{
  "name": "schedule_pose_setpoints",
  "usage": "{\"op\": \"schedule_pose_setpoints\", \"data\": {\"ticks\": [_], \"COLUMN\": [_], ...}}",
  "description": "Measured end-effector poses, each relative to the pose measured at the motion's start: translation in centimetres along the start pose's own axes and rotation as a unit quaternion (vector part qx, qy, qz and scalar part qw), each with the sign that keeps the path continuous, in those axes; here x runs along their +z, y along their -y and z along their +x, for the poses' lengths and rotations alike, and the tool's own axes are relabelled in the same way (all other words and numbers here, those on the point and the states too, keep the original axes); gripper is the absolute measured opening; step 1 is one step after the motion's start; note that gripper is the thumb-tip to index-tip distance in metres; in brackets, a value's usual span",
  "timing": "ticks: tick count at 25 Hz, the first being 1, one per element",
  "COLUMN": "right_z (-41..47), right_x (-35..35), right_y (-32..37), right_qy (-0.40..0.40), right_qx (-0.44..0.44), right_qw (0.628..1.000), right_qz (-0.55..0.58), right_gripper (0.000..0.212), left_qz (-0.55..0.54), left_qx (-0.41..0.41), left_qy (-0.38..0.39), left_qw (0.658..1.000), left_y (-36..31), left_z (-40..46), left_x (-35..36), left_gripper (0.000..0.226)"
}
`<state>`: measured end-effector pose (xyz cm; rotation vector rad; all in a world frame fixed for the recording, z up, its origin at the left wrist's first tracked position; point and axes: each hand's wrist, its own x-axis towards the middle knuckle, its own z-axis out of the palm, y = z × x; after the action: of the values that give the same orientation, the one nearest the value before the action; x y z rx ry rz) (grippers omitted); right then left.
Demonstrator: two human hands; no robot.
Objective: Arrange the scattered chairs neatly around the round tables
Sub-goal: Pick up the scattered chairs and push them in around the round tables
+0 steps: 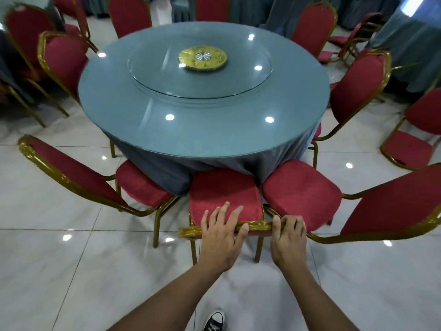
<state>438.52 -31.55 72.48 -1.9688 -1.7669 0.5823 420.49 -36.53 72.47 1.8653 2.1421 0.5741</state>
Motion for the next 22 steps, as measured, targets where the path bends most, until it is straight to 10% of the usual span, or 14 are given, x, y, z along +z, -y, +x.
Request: {"op": "schedule_pose_setpoints", "data": {"ticks": [22], "right_z": [0.2], "right_x": [2.6], "right_y": [-0.9], "right_qy": [0.007], "right_qx": [-0.037], "right_qw": [0.999], "right_qz": [0.019], "right_gripper": [0.051], "left_qz": [0.016], "left_qx": [-0.112], "left_qy": [-0.089], "left_qw": [0.990], "left_y": [3.7], "left_z": [1.6], "left_x": [1.0], "left_gripper": [0.067]}}
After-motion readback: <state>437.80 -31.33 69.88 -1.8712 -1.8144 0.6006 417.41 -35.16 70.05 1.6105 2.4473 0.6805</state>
